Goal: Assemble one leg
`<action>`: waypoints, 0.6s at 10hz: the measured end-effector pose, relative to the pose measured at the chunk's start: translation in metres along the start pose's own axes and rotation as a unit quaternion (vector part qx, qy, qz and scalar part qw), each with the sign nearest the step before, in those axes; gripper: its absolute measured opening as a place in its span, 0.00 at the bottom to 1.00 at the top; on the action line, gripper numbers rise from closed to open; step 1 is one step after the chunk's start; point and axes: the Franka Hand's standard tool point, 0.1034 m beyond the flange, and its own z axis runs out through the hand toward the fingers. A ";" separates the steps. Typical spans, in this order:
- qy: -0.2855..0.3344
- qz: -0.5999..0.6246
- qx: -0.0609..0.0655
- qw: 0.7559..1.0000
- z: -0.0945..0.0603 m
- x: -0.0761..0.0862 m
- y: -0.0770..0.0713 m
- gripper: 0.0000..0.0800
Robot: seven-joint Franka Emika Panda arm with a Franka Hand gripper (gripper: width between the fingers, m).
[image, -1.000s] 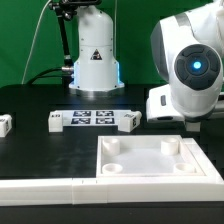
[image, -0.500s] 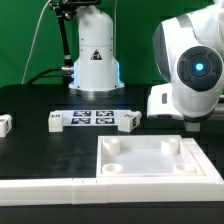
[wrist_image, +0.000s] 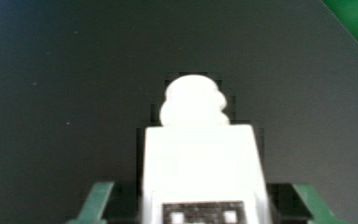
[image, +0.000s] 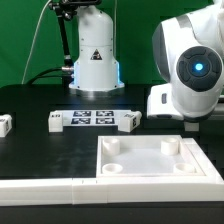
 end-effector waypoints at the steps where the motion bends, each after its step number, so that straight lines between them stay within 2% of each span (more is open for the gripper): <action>1: 0.000 0.000 0.000 1.000 0.000 0.000 0.000 0.36; 4: 0.000 0.001 0.001 1.000 -0.002 0.000 0.001 0.36; 6: -0.002 0.009 0.010 1.000 -0.027 -0.009 0.008 0.36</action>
Offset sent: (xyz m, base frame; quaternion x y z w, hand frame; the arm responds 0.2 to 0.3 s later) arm 0.0000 0.0000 0.0000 0.0000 0.0000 0.0000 1.0000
